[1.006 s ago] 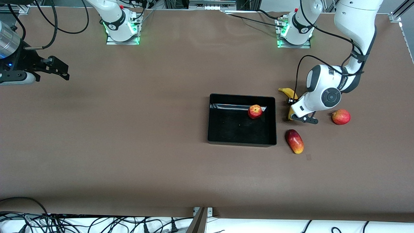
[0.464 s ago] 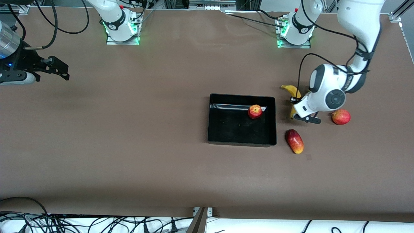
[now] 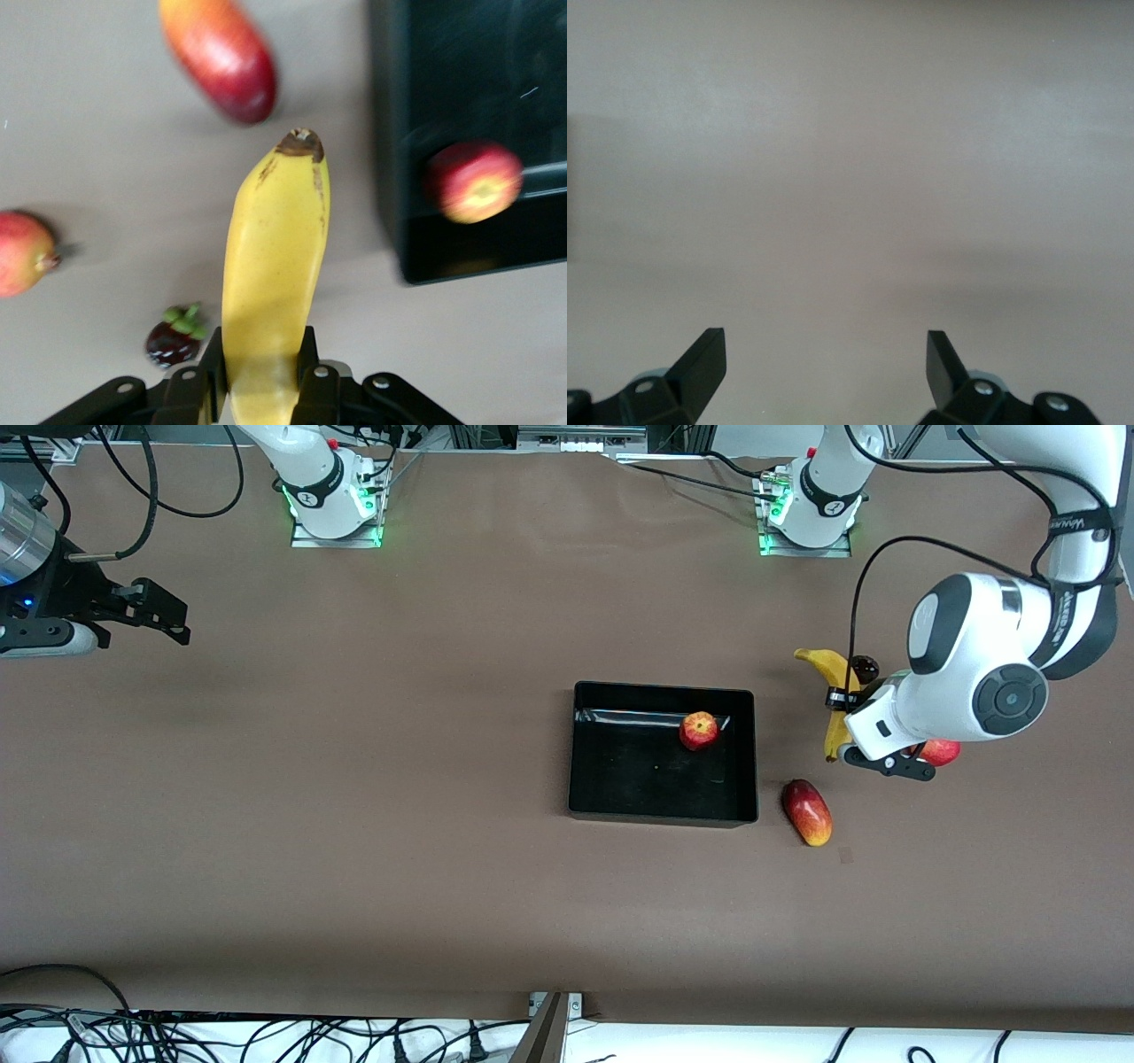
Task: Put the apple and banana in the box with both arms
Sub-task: 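Carry the banana into the black box and open the left gripper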
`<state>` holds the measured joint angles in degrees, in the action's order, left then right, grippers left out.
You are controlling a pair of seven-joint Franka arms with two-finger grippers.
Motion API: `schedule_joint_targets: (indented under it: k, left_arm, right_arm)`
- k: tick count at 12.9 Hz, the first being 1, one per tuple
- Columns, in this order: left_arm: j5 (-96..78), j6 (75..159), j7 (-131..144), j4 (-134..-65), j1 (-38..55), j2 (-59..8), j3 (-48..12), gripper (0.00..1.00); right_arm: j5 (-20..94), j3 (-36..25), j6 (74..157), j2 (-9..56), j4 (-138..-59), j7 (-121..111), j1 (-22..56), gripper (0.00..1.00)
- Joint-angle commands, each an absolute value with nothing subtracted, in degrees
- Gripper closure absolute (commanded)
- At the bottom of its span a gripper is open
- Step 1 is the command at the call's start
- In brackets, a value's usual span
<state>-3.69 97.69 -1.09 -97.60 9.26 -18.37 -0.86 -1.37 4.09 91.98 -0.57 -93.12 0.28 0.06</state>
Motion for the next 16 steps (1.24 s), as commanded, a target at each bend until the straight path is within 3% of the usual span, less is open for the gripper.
schedule_joint_targets:
  k: [1, 5, 9, 16]
  left_arm:
    - [-7.10, 96.15, 8.40, -87.39, 15.80, -27.22, -1.14, 0.94]
    - [-10.63, 101.84, 17.99, -79.28, 23.89, -36.99, -1.14, 0.94]
    - [-13.01, 111.43, 22.76, -79.63, 27.59, -40.16, -1.14, 0.94]
    - [-12.39, 114.70, 23.56, -80.42, 29.62, -45.61, -1.05, 0.82]
  right_arm:
    - [-0.53, 4.31, 91.58, -0.18, -92.02, 0.62, -0.35, 0.00]
    - [-0.53, 4.31, 91.58, -0.18, -92.02, 0.62, -0.35, 0.00]
    - [-0.53, 4.31, 91.58, -0.18, -92.02, 0.62, -0.35, 0.00]
    - [-0.53, 4.22, 91.49, -0.18, -92.02, 0.62, -0.35, 0.00]
